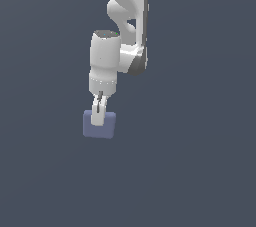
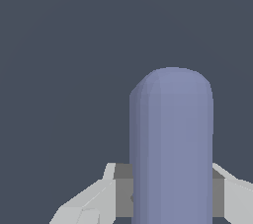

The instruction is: Pick up the object and move it to a goal position.

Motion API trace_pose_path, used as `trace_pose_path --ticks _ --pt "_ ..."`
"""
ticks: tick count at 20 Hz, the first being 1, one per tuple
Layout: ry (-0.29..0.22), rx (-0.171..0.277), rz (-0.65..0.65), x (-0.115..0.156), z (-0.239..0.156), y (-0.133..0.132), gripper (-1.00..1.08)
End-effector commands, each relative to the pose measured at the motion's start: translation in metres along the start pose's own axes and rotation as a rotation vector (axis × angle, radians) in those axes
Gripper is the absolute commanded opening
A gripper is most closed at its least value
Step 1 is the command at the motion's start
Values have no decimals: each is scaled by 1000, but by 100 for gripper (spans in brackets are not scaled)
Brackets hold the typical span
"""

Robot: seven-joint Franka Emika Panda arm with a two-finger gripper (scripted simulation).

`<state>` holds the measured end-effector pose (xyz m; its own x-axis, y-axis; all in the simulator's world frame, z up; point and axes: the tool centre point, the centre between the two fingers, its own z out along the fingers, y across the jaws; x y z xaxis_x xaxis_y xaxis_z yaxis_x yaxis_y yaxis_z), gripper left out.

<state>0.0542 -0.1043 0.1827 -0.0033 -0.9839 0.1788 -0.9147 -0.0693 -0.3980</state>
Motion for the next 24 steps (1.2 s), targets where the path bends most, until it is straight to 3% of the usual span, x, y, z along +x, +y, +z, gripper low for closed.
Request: trace_pose_path --ticks 1,9,24 --pt "36 67 28 7 -11 -22 -100" --pt "138 248 105 30 -50 -75 -100" --pt "286 503 215 60 -124 -133 -100"
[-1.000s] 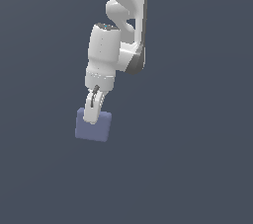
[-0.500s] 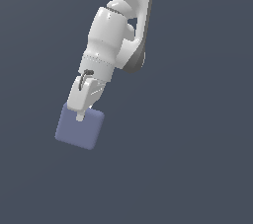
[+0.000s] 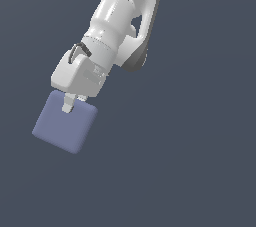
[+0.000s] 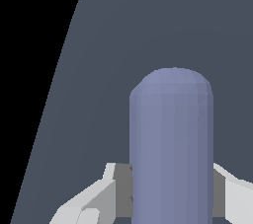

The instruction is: Pick up the object and move it to a goal position.

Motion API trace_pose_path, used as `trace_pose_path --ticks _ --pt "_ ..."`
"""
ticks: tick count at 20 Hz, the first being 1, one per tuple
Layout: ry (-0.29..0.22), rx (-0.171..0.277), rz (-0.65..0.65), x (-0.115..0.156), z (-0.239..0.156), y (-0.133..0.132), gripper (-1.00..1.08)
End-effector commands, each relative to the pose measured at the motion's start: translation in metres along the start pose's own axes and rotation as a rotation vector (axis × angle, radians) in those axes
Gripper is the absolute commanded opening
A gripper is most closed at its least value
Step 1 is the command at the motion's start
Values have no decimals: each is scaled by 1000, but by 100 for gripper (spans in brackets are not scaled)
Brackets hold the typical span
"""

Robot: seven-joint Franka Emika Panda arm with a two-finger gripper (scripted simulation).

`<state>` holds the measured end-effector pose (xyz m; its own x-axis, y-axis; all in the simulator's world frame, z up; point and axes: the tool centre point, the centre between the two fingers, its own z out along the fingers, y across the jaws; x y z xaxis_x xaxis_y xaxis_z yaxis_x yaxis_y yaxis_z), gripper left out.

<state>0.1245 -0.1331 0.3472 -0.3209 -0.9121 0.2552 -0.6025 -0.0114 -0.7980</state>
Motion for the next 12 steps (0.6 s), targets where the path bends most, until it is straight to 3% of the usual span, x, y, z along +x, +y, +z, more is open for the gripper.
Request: trace_pose_path --ticks 1,12 --pt "25 44 18 5 -7 -15 -100" --pt "137 227 99 30 -45 -69 -100"
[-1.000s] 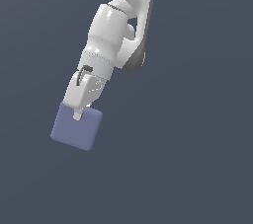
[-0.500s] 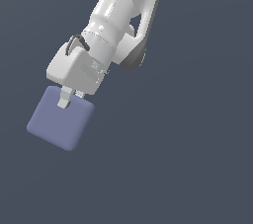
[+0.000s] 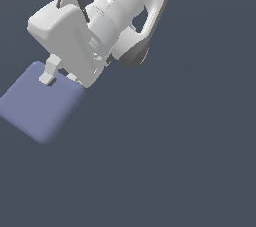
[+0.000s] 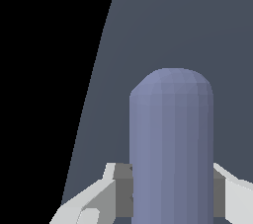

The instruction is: Pick up the object and move it to a goal position.

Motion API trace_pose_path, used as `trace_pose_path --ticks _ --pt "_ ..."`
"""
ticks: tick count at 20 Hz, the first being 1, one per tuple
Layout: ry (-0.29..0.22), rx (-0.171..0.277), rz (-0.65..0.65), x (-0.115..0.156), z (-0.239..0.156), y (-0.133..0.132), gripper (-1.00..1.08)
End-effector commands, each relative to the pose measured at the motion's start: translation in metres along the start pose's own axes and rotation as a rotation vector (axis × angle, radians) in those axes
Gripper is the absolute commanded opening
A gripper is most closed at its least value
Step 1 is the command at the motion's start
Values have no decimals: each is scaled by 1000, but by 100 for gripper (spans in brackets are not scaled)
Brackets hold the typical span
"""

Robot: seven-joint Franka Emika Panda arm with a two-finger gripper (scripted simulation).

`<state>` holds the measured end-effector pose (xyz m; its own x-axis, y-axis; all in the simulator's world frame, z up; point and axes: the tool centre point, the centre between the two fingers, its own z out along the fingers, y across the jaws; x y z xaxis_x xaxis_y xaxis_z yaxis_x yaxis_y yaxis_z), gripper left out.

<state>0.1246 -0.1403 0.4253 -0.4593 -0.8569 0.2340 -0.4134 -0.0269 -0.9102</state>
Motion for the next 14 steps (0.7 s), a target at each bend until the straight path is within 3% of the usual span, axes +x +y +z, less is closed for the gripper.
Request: trace_pose_path --ticks 1,8,14 --pt "24 38 17 5 -6 -12 -100" --pt "70 104 49 16 -17 -32 -100" --pt "85 120 58 19 -20 -36 -100"
